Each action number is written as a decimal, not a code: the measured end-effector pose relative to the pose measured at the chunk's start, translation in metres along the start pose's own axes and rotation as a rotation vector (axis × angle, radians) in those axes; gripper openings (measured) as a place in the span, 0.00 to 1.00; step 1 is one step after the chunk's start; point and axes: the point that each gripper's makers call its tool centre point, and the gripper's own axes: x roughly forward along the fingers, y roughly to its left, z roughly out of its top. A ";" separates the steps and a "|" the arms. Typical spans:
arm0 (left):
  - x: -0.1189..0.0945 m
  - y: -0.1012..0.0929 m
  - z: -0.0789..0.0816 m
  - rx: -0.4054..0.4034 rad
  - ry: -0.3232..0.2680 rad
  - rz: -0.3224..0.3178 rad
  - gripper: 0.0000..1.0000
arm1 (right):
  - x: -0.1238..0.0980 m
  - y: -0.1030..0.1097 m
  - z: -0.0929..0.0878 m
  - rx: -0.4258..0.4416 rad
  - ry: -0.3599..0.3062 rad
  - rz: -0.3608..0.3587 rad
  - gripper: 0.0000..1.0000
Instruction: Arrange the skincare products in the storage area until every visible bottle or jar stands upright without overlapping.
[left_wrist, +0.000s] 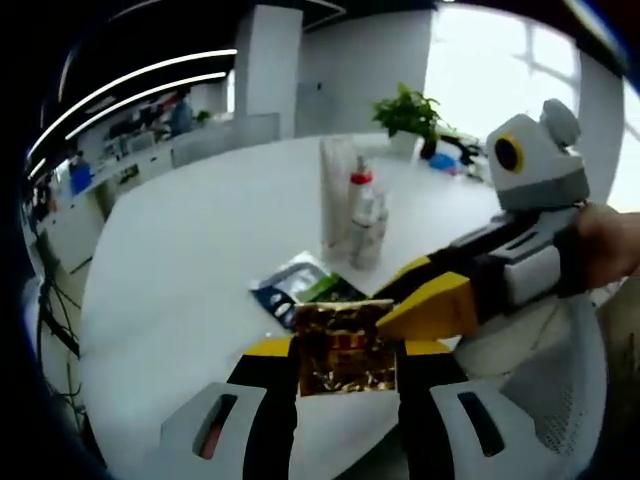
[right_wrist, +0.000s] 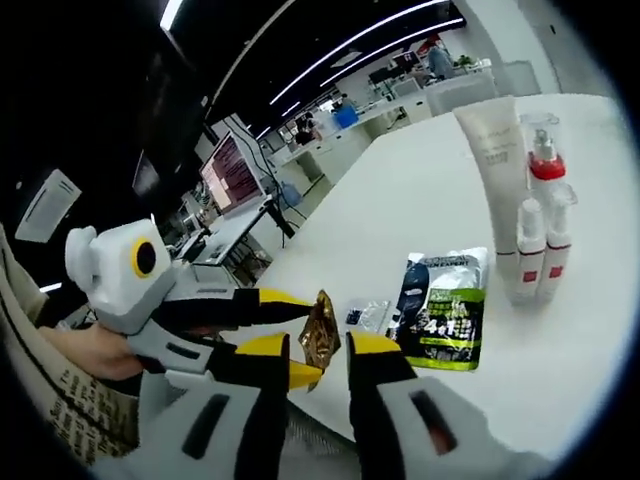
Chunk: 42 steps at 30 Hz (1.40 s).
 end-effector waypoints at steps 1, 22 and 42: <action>0.000 -0.001 0.001 0.005 -0.003 -0.003 0.35 | 0.000 0.000 0.000 0.007 -0.001 0.000 0.20; 0.000 -0.007 0.006 0.044 -0.019 -0.047 0.35 | -0.007 -0.006 -0.006 0.084 0.006 -0.015 0.01; -0.006 -0.001 -0.008 -0.077 0.002 -0.169 0.33 | -0.014 -0.003 -0.003 0.142 -0.021 0.042 0.01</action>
